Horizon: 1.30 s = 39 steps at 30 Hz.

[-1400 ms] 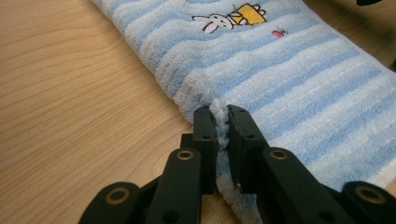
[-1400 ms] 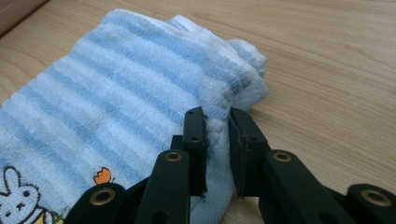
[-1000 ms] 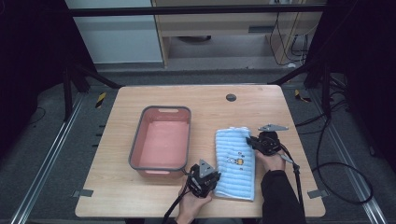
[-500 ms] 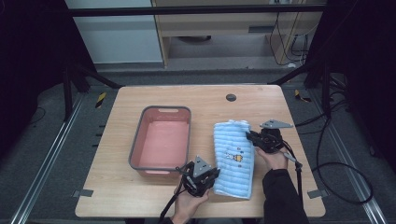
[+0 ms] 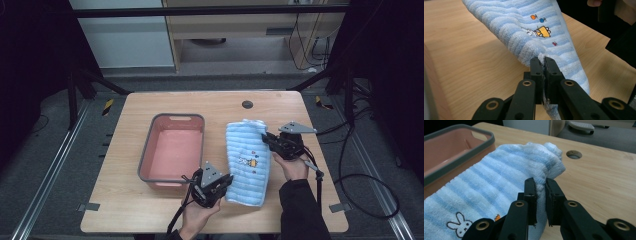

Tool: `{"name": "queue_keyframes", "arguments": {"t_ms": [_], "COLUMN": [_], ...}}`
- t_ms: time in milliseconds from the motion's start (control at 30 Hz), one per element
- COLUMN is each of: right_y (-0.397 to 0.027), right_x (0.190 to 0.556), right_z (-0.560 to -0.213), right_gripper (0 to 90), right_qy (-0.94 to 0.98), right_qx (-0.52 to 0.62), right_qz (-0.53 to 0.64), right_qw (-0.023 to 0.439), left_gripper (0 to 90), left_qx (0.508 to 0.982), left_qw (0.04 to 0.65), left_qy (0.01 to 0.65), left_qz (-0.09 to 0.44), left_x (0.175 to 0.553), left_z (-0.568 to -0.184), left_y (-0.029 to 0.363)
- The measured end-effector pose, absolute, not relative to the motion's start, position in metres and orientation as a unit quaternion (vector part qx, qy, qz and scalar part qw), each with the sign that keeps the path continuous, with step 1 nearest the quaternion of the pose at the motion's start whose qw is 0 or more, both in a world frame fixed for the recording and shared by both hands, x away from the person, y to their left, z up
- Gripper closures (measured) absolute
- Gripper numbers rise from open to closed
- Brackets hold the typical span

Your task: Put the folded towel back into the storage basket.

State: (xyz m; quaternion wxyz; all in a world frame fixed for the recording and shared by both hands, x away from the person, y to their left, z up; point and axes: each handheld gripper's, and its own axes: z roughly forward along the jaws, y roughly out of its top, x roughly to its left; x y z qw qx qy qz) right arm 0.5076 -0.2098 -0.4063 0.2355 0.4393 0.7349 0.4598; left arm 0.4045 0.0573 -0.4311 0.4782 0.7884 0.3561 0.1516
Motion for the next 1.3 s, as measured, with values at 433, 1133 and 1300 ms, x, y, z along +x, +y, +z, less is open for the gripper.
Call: {"name": "queue_keyframes", "arguments": {"t_ms": [433, 1133, 1300], "right_y": [-0.197, -0.164, -0.155], "right_x": [0.506, 0.509, 0.511], "right_z": [-0.376, -0.33, -0.321], "right_gripper": [80.7, 80.8, 80.8], "right_qy": [0.728, 0.718, 0.719], "right_qx": [0.424, 0.4, 0.394], "right_qz": [0.471, 0.495, 0.496], "right_qw": [0.261, 0.283, 0.285], "left_gripper": [86.4, 86.4, 86.3], "left_qx": [0.776, 0.757, 0.753], "left_qw": [0.495, 0.511, 0.513], "left_qy": [0.352, 0.348, 0.349], "left_qz": [0.172, 0.211, 0.218], "left_x": [0.403, 0.401, 0.401], "left_z": [-0.404, -0.369, -0.362], "left_y": [0.073, 0.104, 0.113]}}
